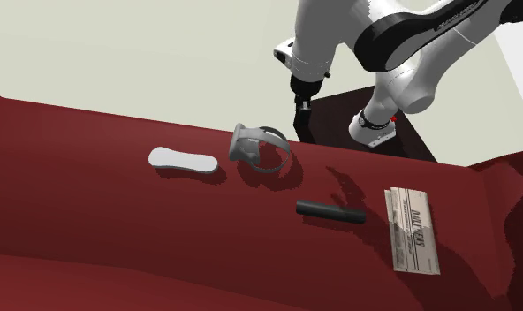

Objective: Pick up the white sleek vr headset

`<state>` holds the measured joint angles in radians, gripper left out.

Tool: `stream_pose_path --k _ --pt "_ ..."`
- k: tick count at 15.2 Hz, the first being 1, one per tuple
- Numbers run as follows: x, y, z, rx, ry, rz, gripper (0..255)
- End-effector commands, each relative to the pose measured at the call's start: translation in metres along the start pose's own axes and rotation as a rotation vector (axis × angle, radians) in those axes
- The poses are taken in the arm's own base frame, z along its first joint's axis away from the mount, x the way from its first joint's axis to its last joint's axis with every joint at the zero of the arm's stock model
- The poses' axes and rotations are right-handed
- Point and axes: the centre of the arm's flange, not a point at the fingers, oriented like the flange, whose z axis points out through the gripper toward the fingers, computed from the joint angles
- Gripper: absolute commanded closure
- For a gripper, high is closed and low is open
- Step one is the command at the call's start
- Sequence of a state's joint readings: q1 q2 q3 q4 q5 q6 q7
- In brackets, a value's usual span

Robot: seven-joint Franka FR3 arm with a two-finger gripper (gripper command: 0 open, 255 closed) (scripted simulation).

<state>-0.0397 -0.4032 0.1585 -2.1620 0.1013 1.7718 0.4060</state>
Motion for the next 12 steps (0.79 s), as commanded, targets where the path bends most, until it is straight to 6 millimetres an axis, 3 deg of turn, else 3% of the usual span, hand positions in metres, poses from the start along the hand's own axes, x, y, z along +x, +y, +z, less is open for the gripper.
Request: stream_pose_path --k 1,8,12 --pt "0.021 -0.016 0.002 0.010 0.013 0.037 0" --pt "0.092 -0.054 0.005 0.038 0.053 0.156 0" --pt "0.092 -0.053 0.026 0.038 0.053 0.156 0"
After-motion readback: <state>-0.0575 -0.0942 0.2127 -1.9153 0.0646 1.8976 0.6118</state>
